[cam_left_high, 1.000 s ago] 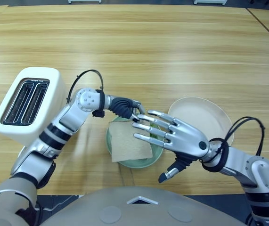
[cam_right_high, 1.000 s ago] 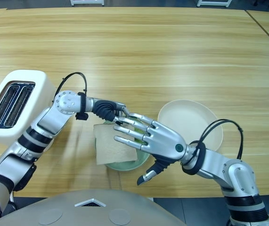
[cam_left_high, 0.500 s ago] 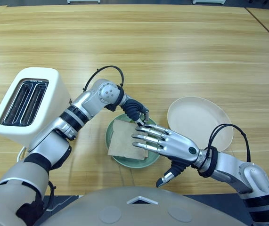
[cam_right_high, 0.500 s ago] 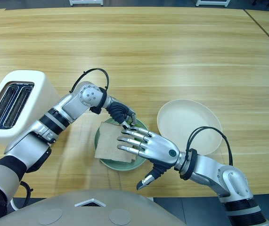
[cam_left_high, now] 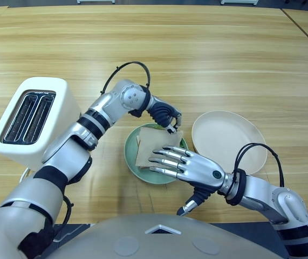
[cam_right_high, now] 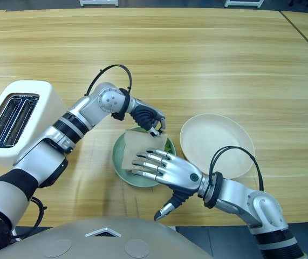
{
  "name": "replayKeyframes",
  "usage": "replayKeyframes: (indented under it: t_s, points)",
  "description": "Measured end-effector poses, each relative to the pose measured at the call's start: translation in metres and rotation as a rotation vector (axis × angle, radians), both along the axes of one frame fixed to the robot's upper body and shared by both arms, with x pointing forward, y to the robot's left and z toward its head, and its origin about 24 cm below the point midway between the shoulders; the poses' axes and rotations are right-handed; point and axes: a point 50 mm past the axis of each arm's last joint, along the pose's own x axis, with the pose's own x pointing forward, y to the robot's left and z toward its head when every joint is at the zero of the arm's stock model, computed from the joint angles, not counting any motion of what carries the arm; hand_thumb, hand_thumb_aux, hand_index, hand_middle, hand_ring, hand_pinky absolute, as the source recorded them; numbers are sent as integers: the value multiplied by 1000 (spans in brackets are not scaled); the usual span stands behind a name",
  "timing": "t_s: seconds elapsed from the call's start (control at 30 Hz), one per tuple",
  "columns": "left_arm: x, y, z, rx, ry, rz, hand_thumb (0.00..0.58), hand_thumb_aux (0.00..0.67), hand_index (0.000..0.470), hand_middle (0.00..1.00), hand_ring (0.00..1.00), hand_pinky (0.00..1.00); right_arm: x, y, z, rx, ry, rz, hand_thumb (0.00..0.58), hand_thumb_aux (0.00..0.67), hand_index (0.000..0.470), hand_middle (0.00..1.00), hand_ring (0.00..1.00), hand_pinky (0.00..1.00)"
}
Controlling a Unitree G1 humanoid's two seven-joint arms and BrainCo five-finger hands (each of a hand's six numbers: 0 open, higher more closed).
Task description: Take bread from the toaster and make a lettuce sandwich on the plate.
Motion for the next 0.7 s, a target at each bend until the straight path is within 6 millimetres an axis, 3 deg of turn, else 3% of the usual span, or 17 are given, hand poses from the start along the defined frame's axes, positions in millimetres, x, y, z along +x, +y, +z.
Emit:
replayKeyframes:
  t_s: [0.17, 0.4, 0.43, 0.47, 0.5, 0.53, 0.57, 0.6, 0.7]
  points:
    - [11, 7, -7, -6, 25, 70, 580, 670, 470, 1000, 1000, 1000, 5, -1, 1, -4, -7, -19, 0, 0, 0, 0, 0, 0]
    - [21, 15, -35, 8, 35, 199, 580, 670, 470, 1000, 1000, 1000, 24, -13, -12, -45, 18, -155, 0, 0, 0, 0, 0, 0]
    - [20, 15, -38, 6, 39, 207, 580, 670, 470, 667, 667, 667, 25, -13, -14, -42, 26, -169, 0, 0, 0, 0, 0, 0]
    - [20, 13, -40, -2, 43, 210, 580, 670, 470, 231, 231, 231, 26, -14, -16, -43, 36, -180, 0, 0, 0, 0, 0, 0]
    - [19, 11, -43, -16, 36, 211, 580, 670, 470, 0, 0, 0, 28, -14, -19, -47, 50, -196, 0, 0, 0, 0, 0, 0]
    - [18, 9, -43, -25, 27, 207, 577, 620, 435, 0, 0, 0, 29, -14, -21, -53, 63, -204, 0, 0, 0, 0, 0, 0]
    - [17, 7, -45, -32, 7, 202, 291, 197, 138, 0, 0, 0, 30, -14, -25, -69, 84, -210, 0, 0, 0, 0, 0, 0]
    - [16, 6, -47, -31, -22, 202, 0, 0, 0, 0, 0, 0, 32, -13, -28, -80, 104, -216, 0, 0, 0, 0, 0, 0]
    - [16, 2, -48, -63, -188, 200, 0, 0, 0, 0, 0, 0, 33, -12, -33, -89, 144, -224, 0, 0, 0, 0, 0, 0]
